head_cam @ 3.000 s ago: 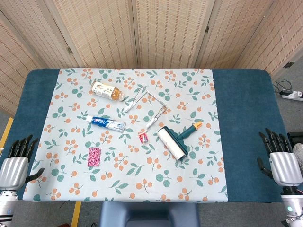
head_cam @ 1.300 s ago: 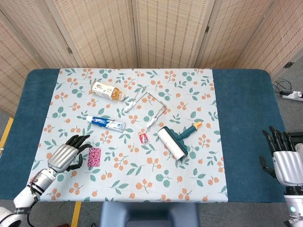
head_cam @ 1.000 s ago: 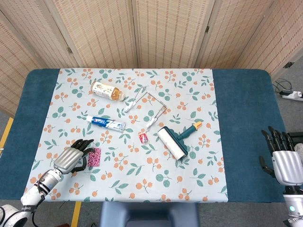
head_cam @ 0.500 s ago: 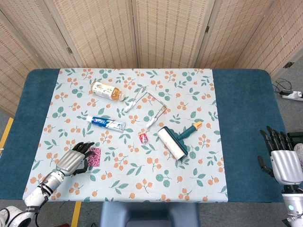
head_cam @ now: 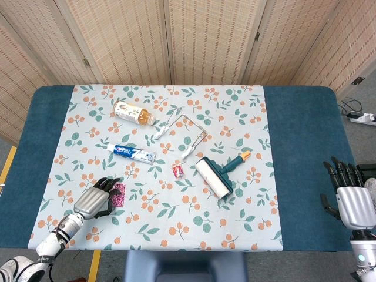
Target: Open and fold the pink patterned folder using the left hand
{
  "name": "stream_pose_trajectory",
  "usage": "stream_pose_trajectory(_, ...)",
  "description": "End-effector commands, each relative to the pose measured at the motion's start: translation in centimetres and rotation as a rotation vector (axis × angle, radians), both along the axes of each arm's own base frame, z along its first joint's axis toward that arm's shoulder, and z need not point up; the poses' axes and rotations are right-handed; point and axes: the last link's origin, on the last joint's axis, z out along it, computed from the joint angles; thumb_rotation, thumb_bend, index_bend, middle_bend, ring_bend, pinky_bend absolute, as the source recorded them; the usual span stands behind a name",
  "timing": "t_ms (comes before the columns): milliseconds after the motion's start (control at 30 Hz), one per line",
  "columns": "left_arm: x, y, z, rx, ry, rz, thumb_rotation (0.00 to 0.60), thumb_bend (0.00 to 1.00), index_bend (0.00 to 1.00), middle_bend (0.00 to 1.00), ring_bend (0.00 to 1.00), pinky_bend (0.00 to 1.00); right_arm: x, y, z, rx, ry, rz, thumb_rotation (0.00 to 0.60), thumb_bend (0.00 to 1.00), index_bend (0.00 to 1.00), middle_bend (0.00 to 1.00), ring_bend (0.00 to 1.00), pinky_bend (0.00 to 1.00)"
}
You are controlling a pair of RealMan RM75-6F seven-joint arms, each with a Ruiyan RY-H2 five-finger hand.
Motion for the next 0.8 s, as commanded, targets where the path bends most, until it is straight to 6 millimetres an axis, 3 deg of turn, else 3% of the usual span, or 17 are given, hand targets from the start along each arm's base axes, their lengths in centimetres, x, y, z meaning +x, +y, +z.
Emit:
stream_pose_trajectory(33, -0.1, 0.0, -0.1, -0.001, 0.002, 0.007, 0.274, 0.86, 0.28, 0.00, 0.00, 0.00, 0.0, 0.0, 0.0, -0.001, 0.000, -0.002, 0.600, 0.46, 0.00, 0.00, 0.00, 0.00)
stream_pose_trajectory(400, -1.0, -0.3, 0.0, 0.017, 0.011, 0.044, 0.278, 0.86, 0.30, 0.00, 0.00, 0.00, 0.1, 0.0, -0.1, 0.004, 0.000, -0.002, 0.600, 0.46, 0.00, 0.00, 0.00, 0.00)
stream_pose_trajectory(800, -4.6, -0.8, 3.0, 0.083, 0.082, 0.134, 0.275, 0.86, 0.30, 0.00, 0.00, 0.00, 0.2, 0.1, 0.1, -0.006, -0.002, -0.003, 0.600, 0.46, 0.00, 0.00, 0.00, 0.00)
